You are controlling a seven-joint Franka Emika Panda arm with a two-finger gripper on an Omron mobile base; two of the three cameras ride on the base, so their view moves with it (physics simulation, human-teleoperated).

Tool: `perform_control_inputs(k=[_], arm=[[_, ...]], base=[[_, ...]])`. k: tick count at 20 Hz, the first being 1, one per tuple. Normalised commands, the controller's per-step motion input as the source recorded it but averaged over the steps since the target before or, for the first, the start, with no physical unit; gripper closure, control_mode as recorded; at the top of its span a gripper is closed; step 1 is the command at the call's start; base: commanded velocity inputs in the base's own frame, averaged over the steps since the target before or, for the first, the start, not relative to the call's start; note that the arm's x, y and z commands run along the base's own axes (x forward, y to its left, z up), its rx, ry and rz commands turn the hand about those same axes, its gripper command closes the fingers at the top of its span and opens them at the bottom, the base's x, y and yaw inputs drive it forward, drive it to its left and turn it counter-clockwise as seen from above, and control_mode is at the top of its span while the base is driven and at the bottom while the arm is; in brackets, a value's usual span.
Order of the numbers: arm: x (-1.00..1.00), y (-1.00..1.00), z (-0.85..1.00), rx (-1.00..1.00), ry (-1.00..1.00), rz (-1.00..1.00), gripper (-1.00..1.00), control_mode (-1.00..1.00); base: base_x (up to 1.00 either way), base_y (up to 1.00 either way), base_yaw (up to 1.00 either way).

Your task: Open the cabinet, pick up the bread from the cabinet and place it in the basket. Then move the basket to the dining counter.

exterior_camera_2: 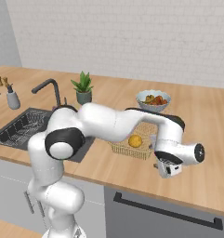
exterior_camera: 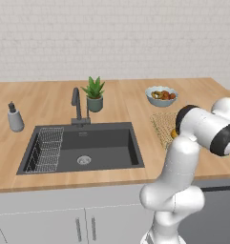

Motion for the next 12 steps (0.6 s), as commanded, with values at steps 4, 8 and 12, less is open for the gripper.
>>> perform_control_inputs(k=[4, 8, 12], arm=[[-1.0, 1.0, 0.19, 0.01, -0.36, 0.0, -1.0, -1.0], [-0.68, 1.0, 0.53, 0.0, -0.3, 0.0, -1.0, -1.0], [-0.27, 0.96, 0.94, -0.02, -0.23, 0.0, -1.0, -1.0]], base=[[0.0, 0.0, 0.0], [0.0, 0.0, 0.0], [0.0, 0.0, 0.0]])
